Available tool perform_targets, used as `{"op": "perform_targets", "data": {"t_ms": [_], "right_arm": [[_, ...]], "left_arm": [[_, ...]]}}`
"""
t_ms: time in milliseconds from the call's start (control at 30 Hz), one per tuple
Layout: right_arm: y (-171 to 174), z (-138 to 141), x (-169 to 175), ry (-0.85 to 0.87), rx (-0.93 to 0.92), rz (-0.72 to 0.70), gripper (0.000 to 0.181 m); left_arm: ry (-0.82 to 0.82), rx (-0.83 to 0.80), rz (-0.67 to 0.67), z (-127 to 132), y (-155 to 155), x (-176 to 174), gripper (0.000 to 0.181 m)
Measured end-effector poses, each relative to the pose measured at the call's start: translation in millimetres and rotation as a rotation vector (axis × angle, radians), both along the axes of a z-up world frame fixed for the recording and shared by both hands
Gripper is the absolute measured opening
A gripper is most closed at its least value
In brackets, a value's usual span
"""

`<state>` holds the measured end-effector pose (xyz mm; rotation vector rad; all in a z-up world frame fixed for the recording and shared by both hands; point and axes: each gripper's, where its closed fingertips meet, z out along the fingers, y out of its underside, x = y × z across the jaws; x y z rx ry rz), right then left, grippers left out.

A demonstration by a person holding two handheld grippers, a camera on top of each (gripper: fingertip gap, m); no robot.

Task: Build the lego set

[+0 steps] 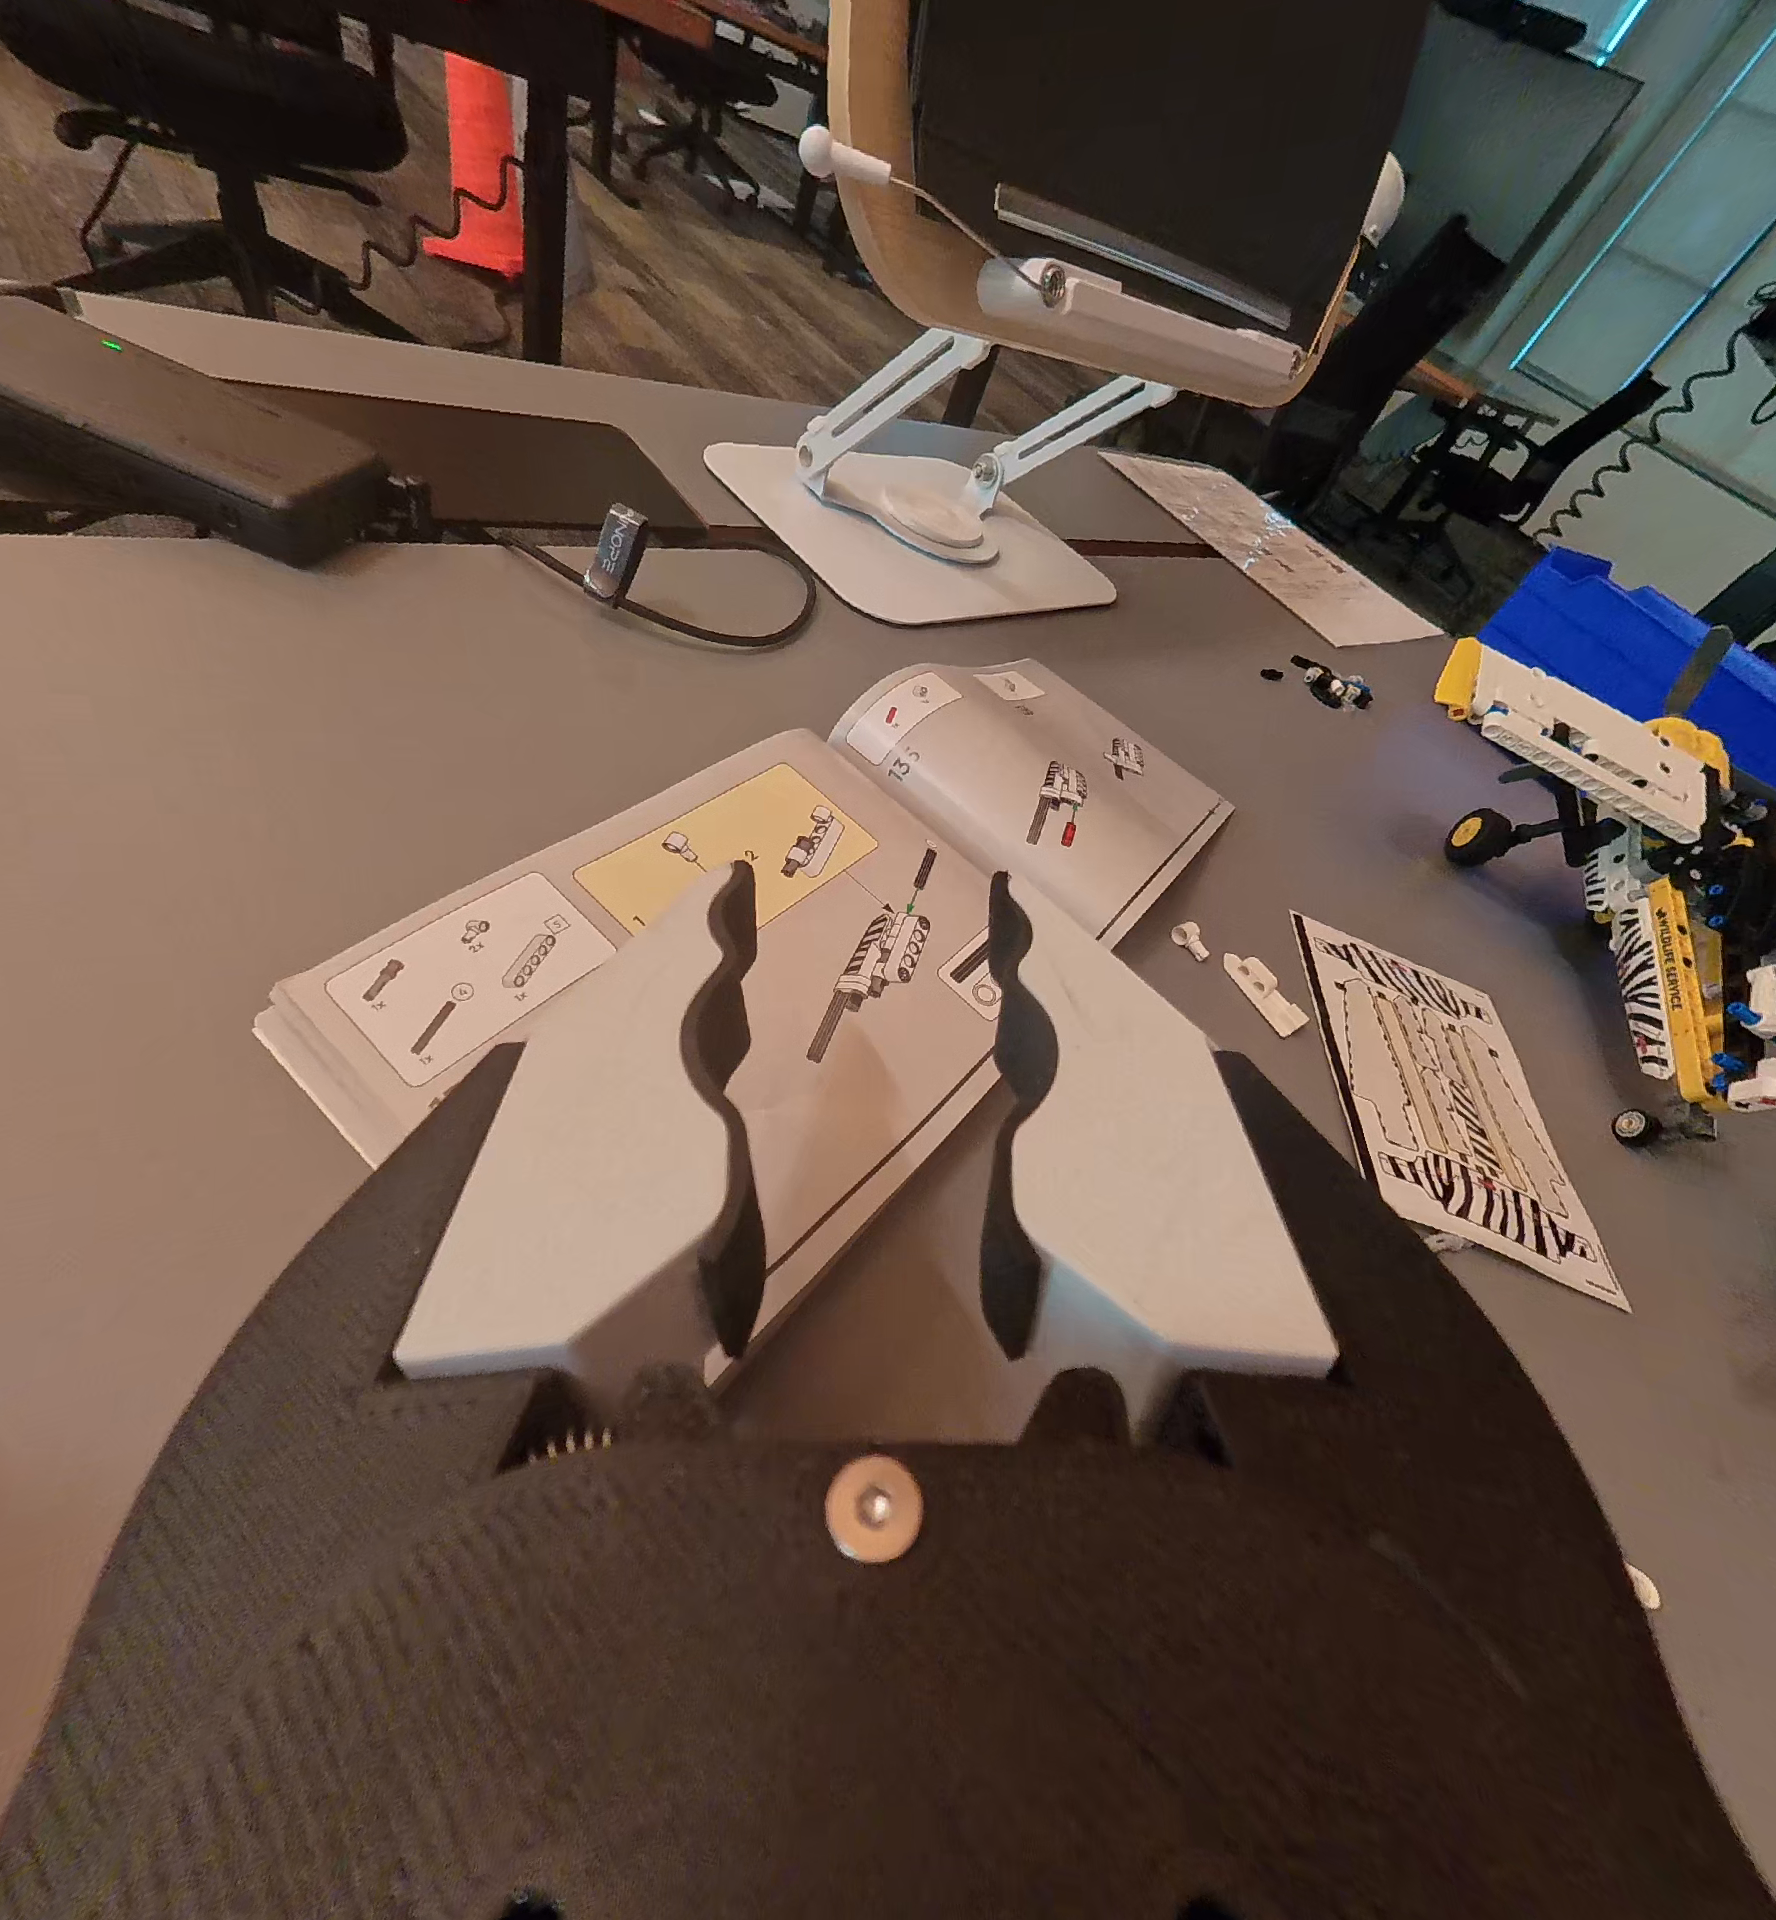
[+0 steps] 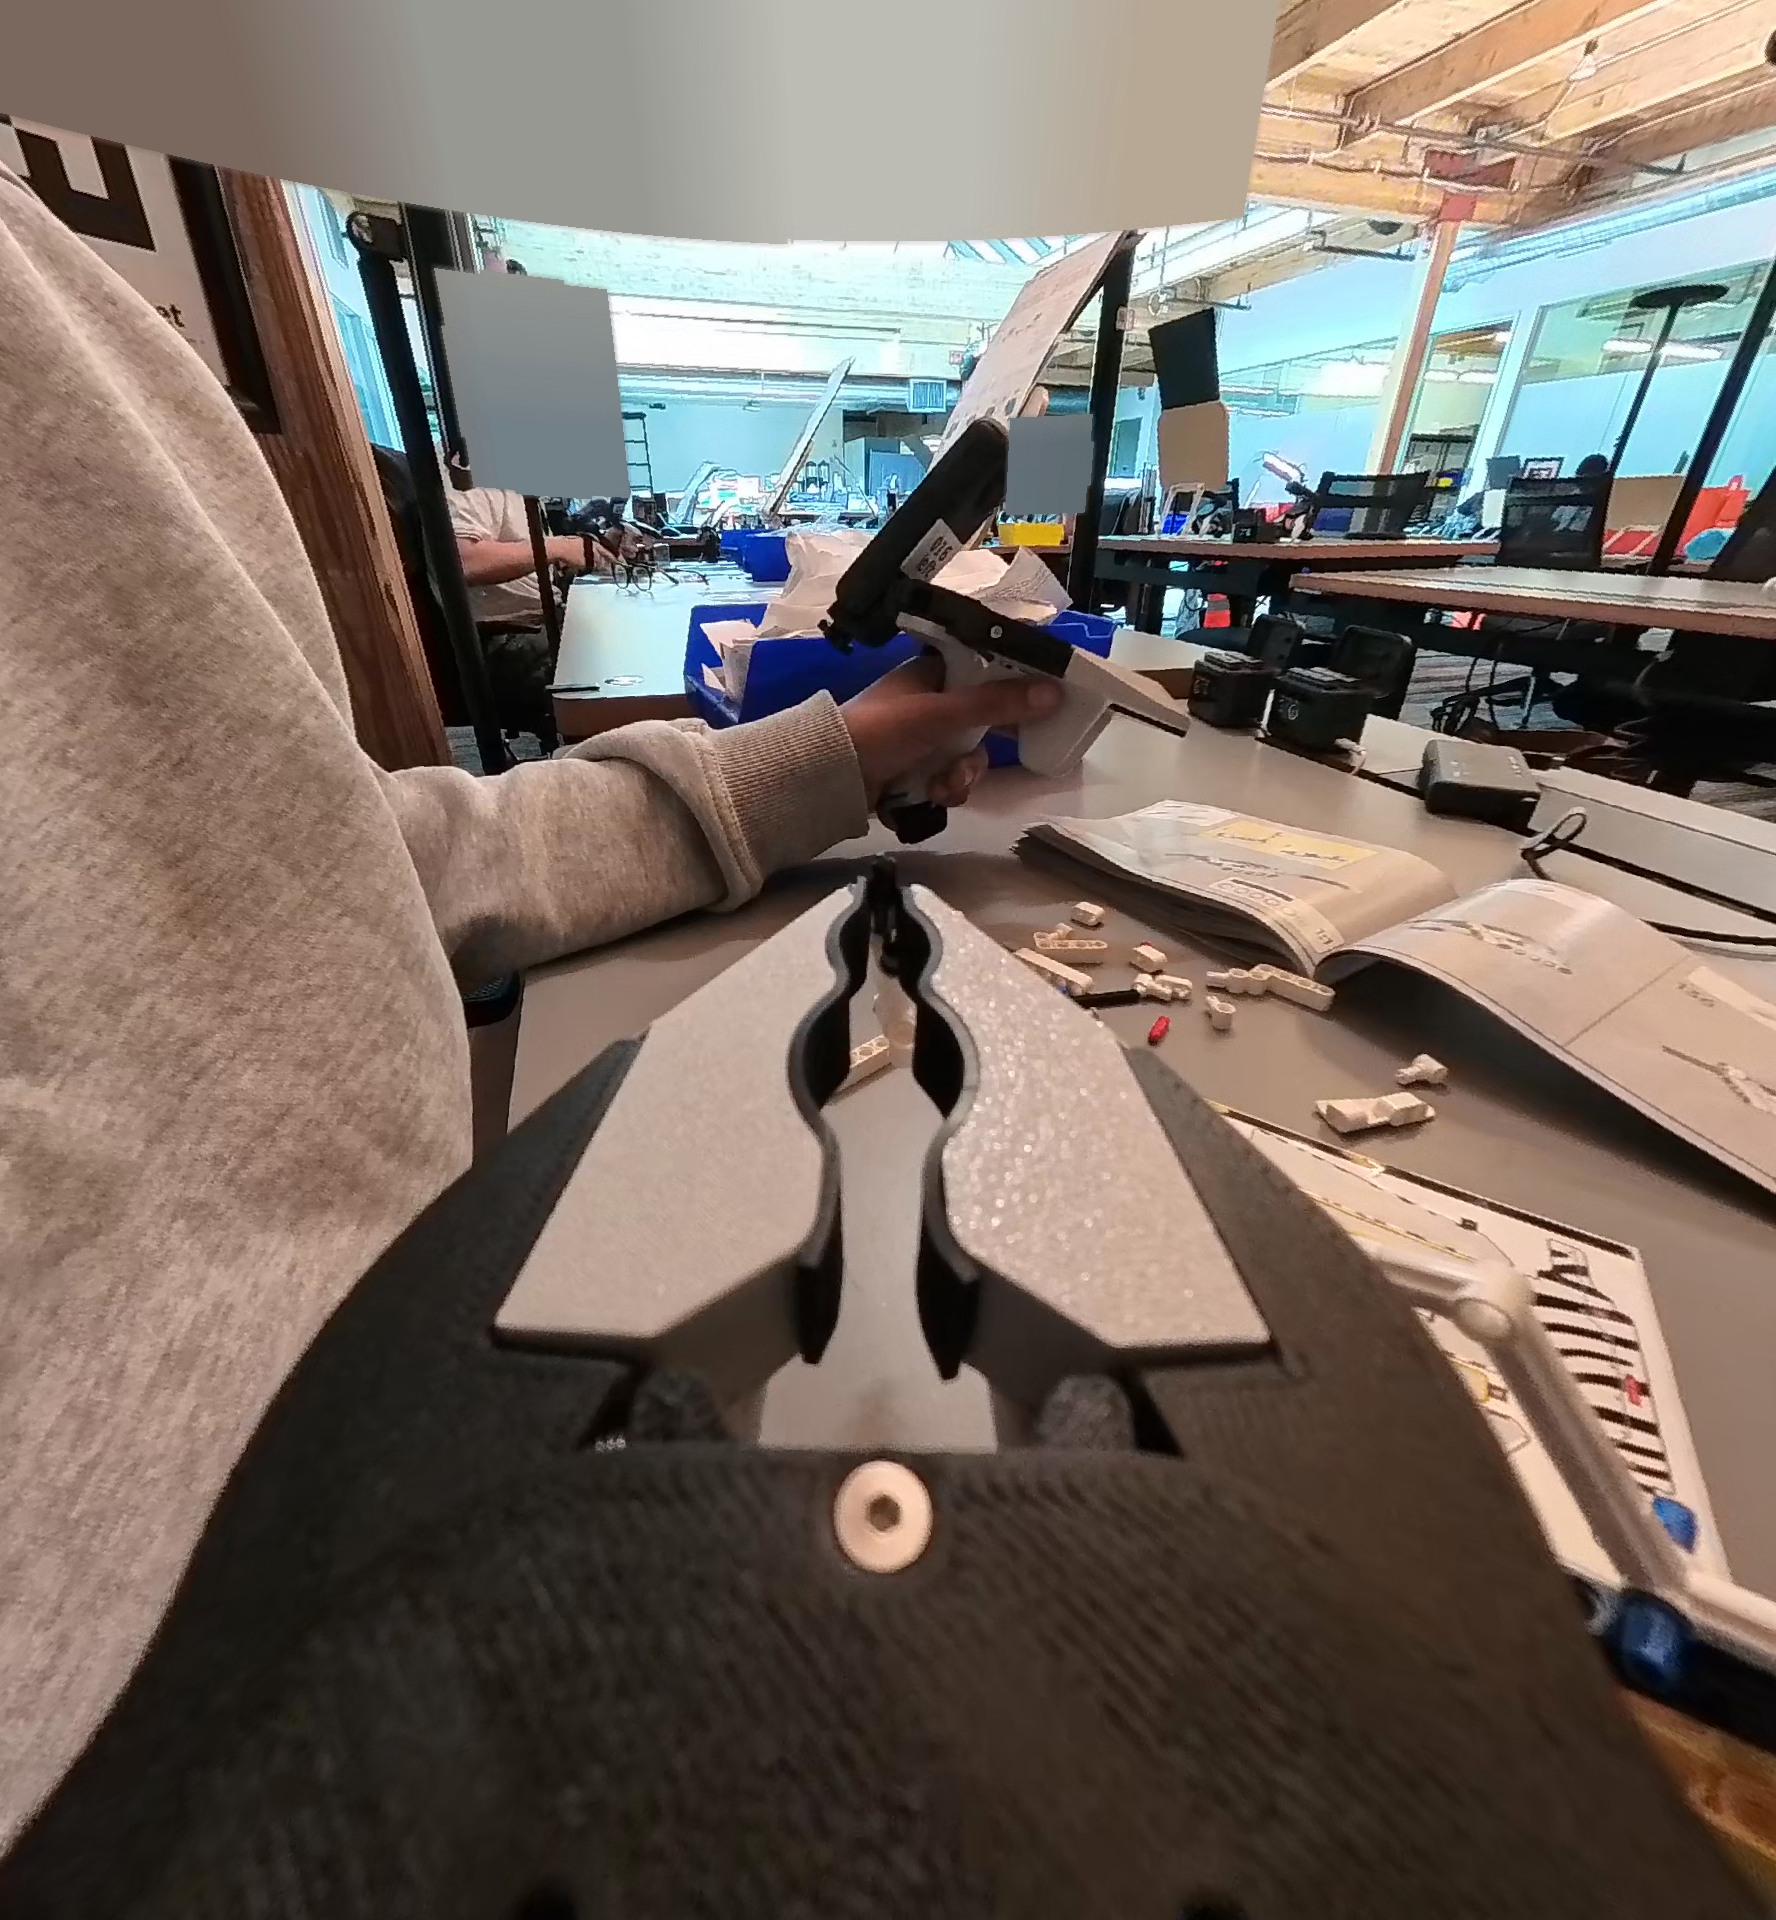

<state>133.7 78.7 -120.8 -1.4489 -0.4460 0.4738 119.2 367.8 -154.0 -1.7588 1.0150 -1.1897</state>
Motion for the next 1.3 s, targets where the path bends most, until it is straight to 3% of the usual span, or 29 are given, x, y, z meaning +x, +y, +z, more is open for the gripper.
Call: {"op": "perform_targets", "data": {"t_ms": [467, 533, 633, 700, 767, 900, 1133, 1300], "right_arm": [[0, 0, 1, -0.004, 0.003, -0.003, 0.002], [-1, 0, 1, -0.004, 0.004, -0.003, 0.002], [-1, 0, 1, -0.004, 0.003, -0.004, 0.002], [0, 0, 0, -0.010, 0.002, -0.006, 0.002], [0, -1, -1, -0.021, 0.000, -0.008, 0.002], [0, -2, -2, -0.031, -0.003, -0.014, 0.003], [1, -3, -2, -0.042, -0.010, -0.032, 0.002], [15, -13, -8, -0.180, -0.012, -0.104, 0.003]], "left_arm": [[-0.014, -0.010, 0.016, 2, 3, -2, 0.044], [-0.017, 0.001, 0.118, 4, 17, -9, 0.033], [-0.015, 0.092, 0.412, 13, 56, -38, 0.018], [-0.043, 0.120, 0.476, 23, 63, -48, 0.011], [-0.070, 0.127, 0.476, 28, 61, -50, 0.000], [-0.048, 0.162, 0.477, 29, 59, -48, 0.000], [-0.107, 0.185, 0.445, 38, 53, -44, 0.008], [-0.128, 0.169, 0.429, 35, 50, -43, 0.013]]}}
